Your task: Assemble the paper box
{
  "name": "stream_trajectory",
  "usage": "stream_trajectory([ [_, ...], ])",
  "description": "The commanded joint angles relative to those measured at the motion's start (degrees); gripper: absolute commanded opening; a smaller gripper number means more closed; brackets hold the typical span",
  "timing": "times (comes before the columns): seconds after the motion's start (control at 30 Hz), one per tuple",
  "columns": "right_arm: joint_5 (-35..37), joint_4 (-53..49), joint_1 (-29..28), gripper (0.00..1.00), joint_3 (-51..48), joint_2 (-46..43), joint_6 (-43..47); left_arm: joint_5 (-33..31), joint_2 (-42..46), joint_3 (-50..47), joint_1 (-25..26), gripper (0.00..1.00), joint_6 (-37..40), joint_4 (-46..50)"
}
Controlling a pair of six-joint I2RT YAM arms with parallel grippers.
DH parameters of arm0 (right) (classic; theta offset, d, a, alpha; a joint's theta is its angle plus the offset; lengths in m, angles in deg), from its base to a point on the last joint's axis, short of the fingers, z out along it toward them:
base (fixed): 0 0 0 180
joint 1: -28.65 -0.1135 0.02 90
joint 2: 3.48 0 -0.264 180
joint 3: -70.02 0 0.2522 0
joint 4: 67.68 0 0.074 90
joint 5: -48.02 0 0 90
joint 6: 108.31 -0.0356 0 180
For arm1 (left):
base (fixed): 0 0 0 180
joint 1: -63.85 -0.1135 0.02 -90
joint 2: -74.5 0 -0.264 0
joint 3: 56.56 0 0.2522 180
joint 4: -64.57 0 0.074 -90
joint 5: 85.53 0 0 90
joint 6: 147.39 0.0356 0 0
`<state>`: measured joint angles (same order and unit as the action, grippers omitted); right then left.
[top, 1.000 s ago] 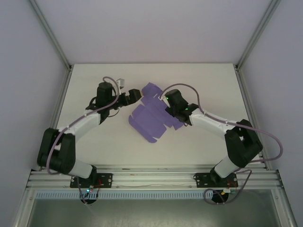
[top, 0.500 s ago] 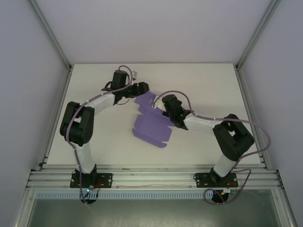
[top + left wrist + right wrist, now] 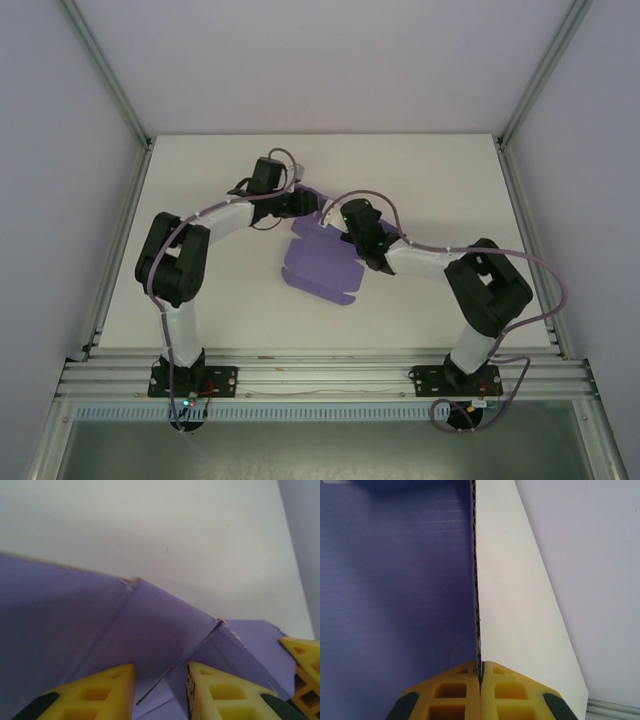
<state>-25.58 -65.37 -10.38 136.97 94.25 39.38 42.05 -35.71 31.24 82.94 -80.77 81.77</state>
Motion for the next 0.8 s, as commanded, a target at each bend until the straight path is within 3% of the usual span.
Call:
stream_trajectory([
  [0.0, 1.4, 2.5, -1.2, 0.00, -1.0, -1.1, -1.0, -4.8, 0.5, 3.2, 2.8, 0.33, 4.4, 4.8],
  [0.2, 2.4, 4.2, -1.7, 0.00, -2.9, -3.4, -3.1, -9.1, 2.5, 3.8, 4.7, 0.37, 3.9, 6.3],
  [0.4, 3.6, 4.3, -1.7, 0.00, -5.7, -6.4, -3.7, -14.9, 11.0, -4.5, 4.2, 0.62, 4.8, 6.7],
  [0.6, 4.3, 3.5, -1.7, 0.00, -7.2, -8.2, -4.2, -17.4, 23.1, -17.9, -1.0, 0.87, 3.0, 4.7],
  [0.77, 3.5, 3.9, -1.7, 0.00, -7.7, -8.3, -4.8, -19.8, 24.1, -22.8, -6.1, 0.90, 1.7, 5.3],
])
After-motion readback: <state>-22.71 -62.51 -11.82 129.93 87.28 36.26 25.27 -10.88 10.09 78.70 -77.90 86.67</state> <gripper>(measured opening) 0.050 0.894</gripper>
